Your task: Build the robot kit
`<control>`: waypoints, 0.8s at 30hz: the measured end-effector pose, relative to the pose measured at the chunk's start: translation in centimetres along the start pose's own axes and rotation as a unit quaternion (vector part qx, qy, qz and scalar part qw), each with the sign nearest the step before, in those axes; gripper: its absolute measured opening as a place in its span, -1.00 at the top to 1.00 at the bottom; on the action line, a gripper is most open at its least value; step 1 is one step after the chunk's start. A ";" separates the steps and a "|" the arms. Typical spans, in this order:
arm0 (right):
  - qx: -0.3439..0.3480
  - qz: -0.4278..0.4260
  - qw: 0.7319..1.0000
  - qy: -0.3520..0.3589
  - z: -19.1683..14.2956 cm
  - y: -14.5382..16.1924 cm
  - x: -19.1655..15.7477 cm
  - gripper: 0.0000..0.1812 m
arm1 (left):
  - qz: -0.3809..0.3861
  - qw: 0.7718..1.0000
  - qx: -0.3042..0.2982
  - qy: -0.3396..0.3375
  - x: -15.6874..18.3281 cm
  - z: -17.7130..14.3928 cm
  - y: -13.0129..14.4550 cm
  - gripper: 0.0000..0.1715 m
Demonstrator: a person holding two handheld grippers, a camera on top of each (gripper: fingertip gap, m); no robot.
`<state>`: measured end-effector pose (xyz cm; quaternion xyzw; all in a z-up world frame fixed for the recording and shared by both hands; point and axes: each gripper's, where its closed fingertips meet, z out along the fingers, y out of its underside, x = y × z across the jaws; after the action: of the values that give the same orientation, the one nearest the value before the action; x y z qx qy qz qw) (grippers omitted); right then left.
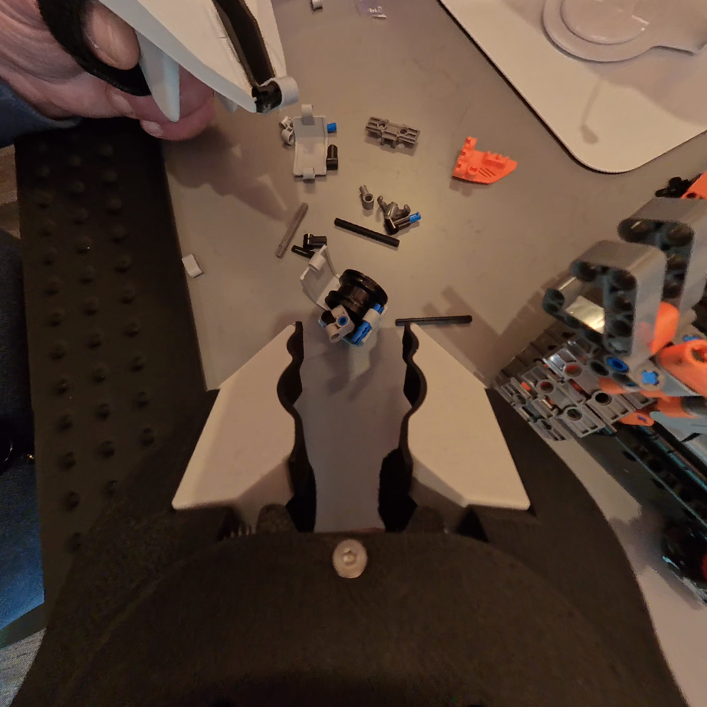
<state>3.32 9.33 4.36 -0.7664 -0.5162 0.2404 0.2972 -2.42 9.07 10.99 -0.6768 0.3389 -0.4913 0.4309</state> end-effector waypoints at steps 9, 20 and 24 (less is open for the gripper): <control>-0.005 0.029 0.999 -0.021 0.8 0.3 -2.5 0.46 | 0.003 1.000 -0.004 -0.002 -0.1 0.1 0.1 0.95; 0.051 0.052 0.996 -0.050 0.0 -1.5 -5.3 0.43 | 0.006 1.000 0.004 -0.015 -0.4 -0.3 -0.2 0.95; 0.067 0.058 0.996 -0.029 -1.1 -1.6 -4.0 0.42 | 0.006 1.000 0.007 -0.020 -0.6 -0.4 -0.3 0.95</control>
<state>1.61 5.81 6.56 -0.7662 -0.4617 0.3139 0.3181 -2.95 9.58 11.08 -0.6812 0.3307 -0.4776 0.4456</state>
